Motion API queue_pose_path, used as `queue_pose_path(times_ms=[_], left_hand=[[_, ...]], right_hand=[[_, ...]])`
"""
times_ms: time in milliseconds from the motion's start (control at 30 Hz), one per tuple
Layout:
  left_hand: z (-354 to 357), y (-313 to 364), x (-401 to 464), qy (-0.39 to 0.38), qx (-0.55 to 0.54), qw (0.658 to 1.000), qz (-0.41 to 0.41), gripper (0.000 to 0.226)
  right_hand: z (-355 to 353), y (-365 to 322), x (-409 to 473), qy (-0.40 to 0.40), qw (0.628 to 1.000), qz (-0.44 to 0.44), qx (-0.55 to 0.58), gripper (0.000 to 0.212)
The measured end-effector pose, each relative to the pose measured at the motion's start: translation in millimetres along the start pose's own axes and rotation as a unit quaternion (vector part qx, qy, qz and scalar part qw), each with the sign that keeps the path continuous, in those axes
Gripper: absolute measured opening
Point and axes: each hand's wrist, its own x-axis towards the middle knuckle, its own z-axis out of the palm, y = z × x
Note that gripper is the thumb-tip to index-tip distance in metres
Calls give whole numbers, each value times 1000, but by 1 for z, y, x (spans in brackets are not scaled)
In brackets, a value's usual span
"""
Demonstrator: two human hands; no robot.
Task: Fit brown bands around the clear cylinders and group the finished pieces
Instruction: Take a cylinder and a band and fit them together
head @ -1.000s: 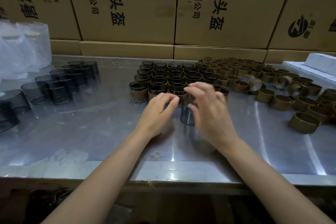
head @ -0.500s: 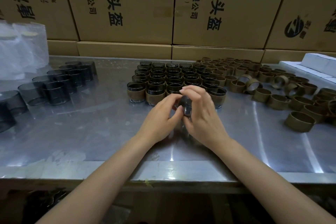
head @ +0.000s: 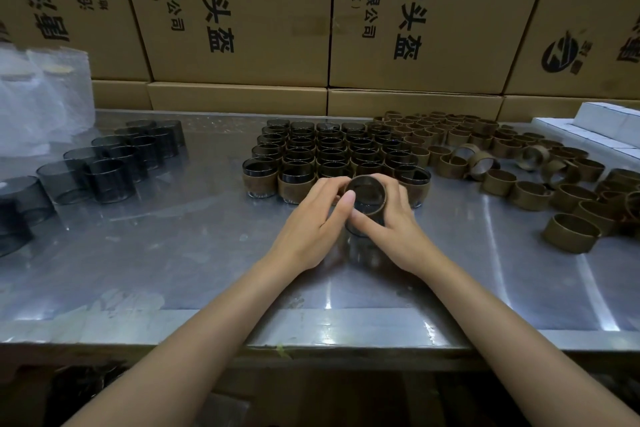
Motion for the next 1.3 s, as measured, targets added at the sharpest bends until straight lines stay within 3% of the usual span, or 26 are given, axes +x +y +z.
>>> queue_pose_path(times_ms=[233,400,600,800,1300], left_hand=[[11,0,11,-43,-104,989,-94,59],[15,-6,13,-96,-118,980,-127,69],[13,-7,13,-91,-133,975,-155,71],[13,-3,11,-106,-93,977,-161,81],[3,0,9,-66,-241,958,-143,54]], right_hand=[[-1,4,5,-38,989,61,133,34],[0,6,6,-53,984,90,142,45],[-1,4,4,-72,985,107,117,69],[-1,5,4,-65,988,110,91,49],[5,2,5,-34,970,92,222,45]])
